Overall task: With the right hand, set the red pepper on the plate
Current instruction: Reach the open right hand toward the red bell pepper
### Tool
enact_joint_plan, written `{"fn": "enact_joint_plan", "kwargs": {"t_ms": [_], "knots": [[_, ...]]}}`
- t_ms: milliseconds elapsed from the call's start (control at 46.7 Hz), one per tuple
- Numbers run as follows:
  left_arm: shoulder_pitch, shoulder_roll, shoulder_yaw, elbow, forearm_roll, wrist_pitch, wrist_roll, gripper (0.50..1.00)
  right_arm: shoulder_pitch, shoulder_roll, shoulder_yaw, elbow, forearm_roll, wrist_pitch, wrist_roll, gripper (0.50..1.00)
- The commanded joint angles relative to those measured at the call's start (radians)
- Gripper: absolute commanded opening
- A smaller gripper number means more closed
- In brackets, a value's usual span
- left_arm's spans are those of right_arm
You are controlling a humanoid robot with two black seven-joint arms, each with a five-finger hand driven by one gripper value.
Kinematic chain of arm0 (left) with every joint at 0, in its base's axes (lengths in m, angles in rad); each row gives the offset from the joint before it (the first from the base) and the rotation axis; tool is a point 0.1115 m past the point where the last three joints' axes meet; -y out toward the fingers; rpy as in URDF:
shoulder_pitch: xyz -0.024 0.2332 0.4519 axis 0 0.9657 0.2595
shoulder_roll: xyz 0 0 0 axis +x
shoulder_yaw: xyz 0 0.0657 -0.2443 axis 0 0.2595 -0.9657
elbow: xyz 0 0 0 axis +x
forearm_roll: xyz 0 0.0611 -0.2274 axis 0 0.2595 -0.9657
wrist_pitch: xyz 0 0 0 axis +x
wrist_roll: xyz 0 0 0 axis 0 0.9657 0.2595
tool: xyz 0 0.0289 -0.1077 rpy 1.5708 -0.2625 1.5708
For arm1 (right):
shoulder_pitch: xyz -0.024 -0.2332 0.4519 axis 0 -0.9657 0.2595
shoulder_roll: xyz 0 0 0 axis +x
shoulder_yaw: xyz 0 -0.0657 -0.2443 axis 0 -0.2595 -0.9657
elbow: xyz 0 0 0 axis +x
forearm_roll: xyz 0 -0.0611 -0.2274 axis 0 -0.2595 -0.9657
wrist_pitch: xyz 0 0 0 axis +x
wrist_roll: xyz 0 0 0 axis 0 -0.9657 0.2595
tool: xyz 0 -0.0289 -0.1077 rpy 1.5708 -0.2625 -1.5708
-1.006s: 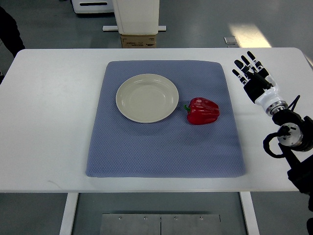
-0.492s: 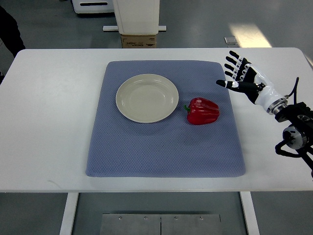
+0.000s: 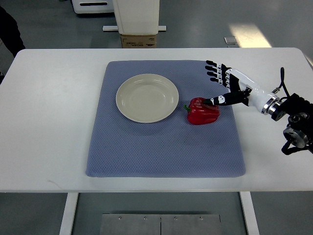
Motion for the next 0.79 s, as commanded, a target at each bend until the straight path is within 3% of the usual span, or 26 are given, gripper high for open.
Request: {"fn": "enact_joint_plan", "kwargs": {"t_ms": [0, 407, 770], "knots": [[0.0, 0.0, 0.0, 0.0, 0.0, 0.0, 0.0, 1.0, 0.029, 0.0, -0.052, -0.001, -0.011, -0.024, 0.013, 0.981], [0.0, 0.0, 0.0, 0.0, 0.001, 0.0, 0.0, 1.0, 0.161, 0.005, -0.319, -0.004, -0.046, -0.131, 0.087, 0.979], [0.0, 0.0, 0.0, 0.0, 0.0, 0.0, 0.0, 1.0, 0.202, 0.009, -0.46, -0.016, -0.094, -0.234, 0.096, 0.966]]}}
